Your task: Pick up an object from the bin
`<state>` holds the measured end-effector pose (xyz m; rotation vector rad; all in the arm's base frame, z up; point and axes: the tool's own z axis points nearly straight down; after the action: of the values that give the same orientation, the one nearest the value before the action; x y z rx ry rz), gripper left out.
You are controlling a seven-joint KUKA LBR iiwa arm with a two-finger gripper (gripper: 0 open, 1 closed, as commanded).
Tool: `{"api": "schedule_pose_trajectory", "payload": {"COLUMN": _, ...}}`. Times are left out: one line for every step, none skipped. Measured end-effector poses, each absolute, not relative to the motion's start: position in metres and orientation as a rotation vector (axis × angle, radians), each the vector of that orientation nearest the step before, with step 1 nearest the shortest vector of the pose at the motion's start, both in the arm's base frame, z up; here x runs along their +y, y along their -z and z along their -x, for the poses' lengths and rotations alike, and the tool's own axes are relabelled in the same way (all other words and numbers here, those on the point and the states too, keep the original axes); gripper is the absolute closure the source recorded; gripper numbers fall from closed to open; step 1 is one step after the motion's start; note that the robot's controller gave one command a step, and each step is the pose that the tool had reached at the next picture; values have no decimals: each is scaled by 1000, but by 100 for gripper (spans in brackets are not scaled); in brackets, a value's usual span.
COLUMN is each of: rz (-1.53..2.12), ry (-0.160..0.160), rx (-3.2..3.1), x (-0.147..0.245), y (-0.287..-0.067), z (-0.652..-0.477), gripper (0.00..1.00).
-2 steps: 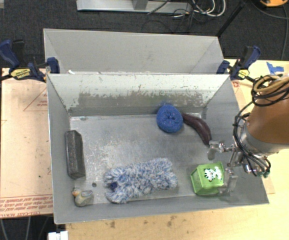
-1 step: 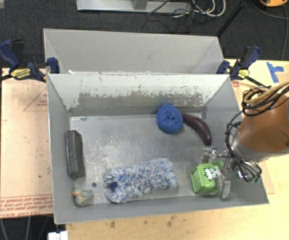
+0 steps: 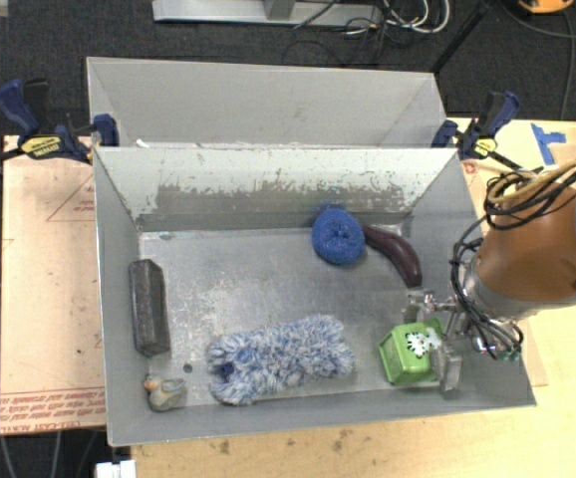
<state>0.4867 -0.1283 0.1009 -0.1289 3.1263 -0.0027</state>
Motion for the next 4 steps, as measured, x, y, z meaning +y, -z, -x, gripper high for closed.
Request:
{"api": "schedule_pose_trajectory", "payload": {"rz": 155, "ry": 4, "rx": 3138, "x": -130, "y": -92, "z": -492, "gripper": 100}}
{"api": "schedule_pose_trajectory", "payload": {"rz": 155, "ry": 4, "rx": 3137, "x": -130, "y": -92, "z": -492, "gripper": 100}}
{"api": "schedule_pose_trajectory", "payload": {"rz": 155, "ry": 4, "rx": 3135, "x": -130, "y": -94, "z": -492, "gripper": 100}}
{"api": "schedule_pose_trajectory", "payload": {"rz": 155, "ry": 6, "rx": 3130, "x": -129, "y": -95, "z": -490, "gripper": 100}}
